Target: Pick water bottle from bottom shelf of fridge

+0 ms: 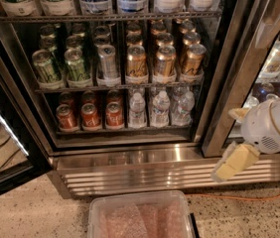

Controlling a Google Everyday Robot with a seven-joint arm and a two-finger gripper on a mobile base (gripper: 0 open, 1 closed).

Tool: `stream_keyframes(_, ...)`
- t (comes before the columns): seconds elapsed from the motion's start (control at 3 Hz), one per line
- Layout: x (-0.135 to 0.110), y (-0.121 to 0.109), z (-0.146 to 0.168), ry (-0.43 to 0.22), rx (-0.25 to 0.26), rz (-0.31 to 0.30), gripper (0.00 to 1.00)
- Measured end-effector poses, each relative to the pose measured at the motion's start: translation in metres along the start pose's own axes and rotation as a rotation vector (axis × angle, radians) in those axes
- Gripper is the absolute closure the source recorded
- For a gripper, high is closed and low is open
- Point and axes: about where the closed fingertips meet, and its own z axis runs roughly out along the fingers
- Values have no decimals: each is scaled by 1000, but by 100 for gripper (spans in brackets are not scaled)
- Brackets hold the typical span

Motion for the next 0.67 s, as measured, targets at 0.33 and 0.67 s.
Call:
stream_keyframes(0.33, -3, -15, 9, -30, 42, 14, 0)
stream_keyframes(0.67, 5, 26, 40, -187, 56, 266, 0)
